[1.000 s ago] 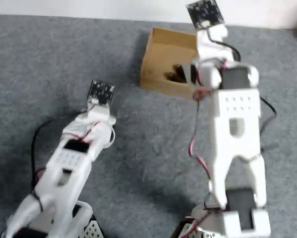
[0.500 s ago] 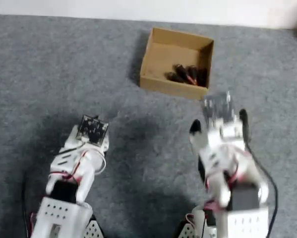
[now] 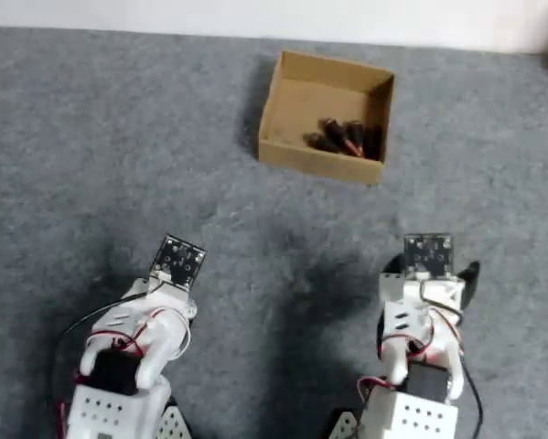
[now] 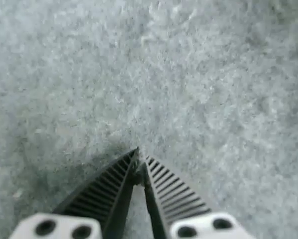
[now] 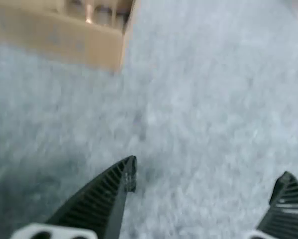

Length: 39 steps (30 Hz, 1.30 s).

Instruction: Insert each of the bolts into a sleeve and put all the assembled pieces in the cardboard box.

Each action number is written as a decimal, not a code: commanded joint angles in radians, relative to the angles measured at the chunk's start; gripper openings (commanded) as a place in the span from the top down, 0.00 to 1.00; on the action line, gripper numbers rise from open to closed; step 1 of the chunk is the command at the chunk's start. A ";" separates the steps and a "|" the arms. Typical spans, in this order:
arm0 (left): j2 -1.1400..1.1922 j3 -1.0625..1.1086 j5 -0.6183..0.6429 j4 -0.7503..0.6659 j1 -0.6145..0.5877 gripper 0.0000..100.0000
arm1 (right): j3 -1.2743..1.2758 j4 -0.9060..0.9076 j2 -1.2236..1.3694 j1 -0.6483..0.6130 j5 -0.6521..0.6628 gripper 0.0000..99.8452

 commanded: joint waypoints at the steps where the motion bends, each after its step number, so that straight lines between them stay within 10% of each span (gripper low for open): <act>1: 0.002 0.022 -0.005 0.058 -0.001 0.99 | 0.153 0.067 0.024 0.015 -0.089 0.62; 9: 0.001 0.022 -0.005 0.129 -0.002 0.99 | 0.128 0.351 0.013 0.024 -0.153 0.62; 39: 0.001 0.022 -0.005 0.130 -0.001 0.99 | 0.127 0.357 -0.015 0.021 -0.155 0.62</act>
